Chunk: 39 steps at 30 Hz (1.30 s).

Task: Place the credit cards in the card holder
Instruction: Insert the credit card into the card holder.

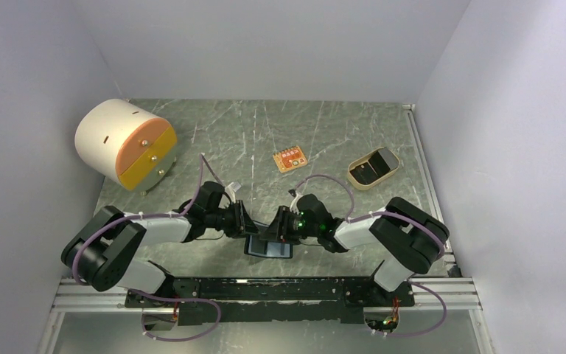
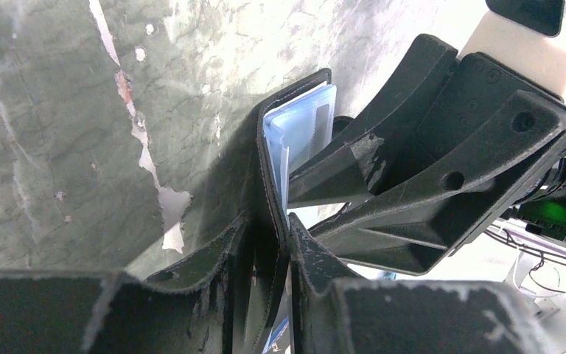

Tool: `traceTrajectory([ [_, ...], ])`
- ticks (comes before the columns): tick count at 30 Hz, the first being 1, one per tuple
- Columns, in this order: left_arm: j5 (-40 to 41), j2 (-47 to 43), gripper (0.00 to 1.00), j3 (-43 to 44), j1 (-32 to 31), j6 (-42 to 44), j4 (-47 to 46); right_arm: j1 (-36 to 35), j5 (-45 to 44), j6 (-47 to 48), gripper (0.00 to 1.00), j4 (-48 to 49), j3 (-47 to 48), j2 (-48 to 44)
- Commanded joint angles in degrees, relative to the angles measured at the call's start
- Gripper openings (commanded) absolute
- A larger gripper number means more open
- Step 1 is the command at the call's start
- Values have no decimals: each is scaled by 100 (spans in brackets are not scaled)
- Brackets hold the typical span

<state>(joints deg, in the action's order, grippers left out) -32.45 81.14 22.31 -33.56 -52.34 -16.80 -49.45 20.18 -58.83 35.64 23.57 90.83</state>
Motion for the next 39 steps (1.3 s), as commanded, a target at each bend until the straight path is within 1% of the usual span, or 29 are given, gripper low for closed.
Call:
traceTrajectory([
  [1, -58, 29, 27, -29, 19, 37, -148, -64, 43, -92, 41, 417, 87, 97],
  [3, -32, 0, 27, -21, 19, 54, -92, -64, 65, -65, 41, 371, 140, 161],
  [7, 39, -13, 27, 3, 11, 34, -65, -94, 223, -228, 40, 655, 198, 337],
  [11, 71, 41, 26, 52, -17, -13, -18, -156, 196, -287, 40, 767, 227, 350],
  [14, 107, 73, 23, 167, -49, 23, 206, -171, 202, -231, 40, 713, 266, 369],
  [18, 417, -152, 10, 386, -53, 179, 828, -181, 168, 8, 41, 361, 317, 369],
  [19, 499, -208, 9, 441, -51, 253, 1002, -187, 151, 76, 41, 278, 311, 347],
  [22, 692, -297, 9, 601, -46, 419, 1433, -181, 90, 269, 41, -56, 350, 267],
  [24, 697, -336, 9, 657, -42, 458, 1524, -181, 65, 397, 41, -238, 382, 236],
  [27, 710, -323, 9, 727, -46, 500, 1614, -182, 179, 511, 41, -198, 336, 185],
  [30, 712, -316, 9, 732, -44, 468, 1581, -187, 162, 662, 42, -440, 355, 38],
  [36, 462, -382, 9, 578, -3, 259, 1258, -175, -393, 928, 43, -1432, 443, -404],
  [39, 495, -499, 9, 534, 7, 233, 1322, -168, -655, 1133, 42, -1812, 472, -712],
])
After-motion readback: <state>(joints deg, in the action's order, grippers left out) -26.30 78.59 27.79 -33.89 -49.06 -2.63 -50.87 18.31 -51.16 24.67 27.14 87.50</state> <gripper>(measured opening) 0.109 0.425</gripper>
